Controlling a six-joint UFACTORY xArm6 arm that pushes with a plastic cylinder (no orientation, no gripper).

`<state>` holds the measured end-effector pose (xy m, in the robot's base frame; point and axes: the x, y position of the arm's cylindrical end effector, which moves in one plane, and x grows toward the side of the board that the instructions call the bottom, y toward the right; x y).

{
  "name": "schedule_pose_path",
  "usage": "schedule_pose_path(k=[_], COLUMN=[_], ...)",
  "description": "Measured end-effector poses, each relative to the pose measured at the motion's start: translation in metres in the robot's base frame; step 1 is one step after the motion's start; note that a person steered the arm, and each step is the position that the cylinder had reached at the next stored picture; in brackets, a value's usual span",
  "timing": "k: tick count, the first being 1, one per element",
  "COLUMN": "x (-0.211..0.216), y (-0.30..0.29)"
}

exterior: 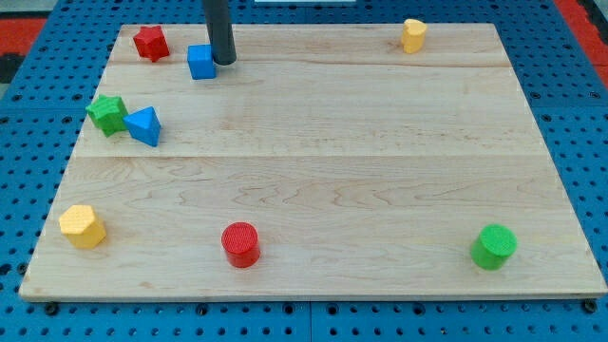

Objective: Push blue cube above the blue triangle

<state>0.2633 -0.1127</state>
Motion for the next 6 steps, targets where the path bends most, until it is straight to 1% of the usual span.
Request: schedule_pose_path(k=[1, 2, 3, 4, 5, 6], x=[-0.031, -0.04, -0.015, 0.003, 0.016, -0.02], y=[0.029, 0.031, -0.052, -0.08, -0.081, -0.074])
